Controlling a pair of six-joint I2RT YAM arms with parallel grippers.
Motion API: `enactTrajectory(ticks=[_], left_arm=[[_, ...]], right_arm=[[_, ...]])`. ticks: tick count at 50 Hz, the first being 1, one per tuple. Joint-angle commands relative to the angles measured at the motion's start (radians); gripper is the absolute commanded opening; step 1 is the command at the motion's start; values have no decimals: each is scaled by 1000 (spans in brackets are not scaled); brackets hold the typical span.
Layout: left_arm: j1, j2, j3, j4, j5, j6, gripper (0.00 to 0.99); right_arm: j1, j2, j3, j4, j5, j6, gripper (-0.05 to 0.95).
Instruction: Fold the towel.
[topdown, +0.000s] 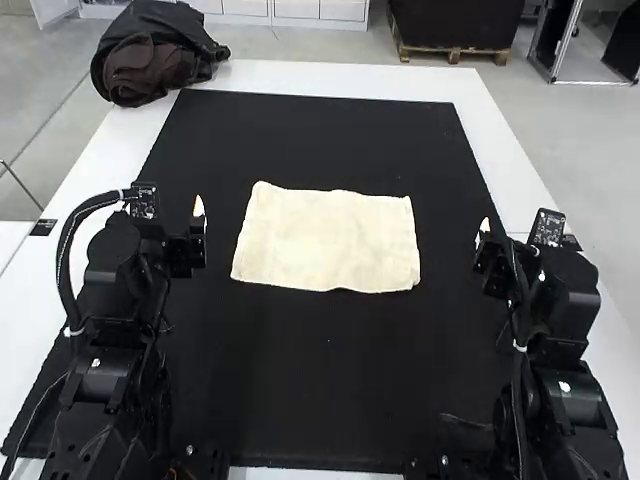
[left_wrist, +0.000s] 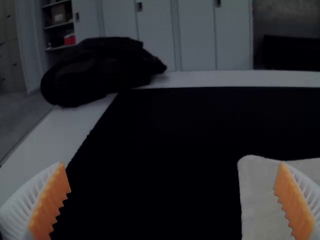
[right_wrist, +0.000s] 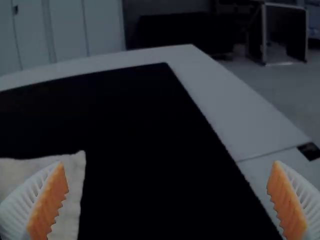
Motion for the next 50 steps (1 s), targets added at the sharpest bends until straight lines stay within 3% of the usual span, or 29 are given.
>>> enactTrajectory(ticks=[1, 36, 39, 46, 50], left_arm=[[-5, -6, -4, 5, 0, -9, 961], [-5, -6, -4, 6, 3, -9, 961], [-5, -4, -4, 8, 2, -9, 961], [-4, -4, -4, 42, 3, 38, 962], [1, -6, -2, 75, -1, 75, 959]], right_arm=[[-1, -5, -6, 8, -7, -8, 920], [-1, -5, -6, 6, -7, 8, 920], [-1, -5, -6, 22, -9, -17, 920], [1, -5, -6, 135, -9, -179, 920], [10, -5, -6, 184, -35, -317, 920]])
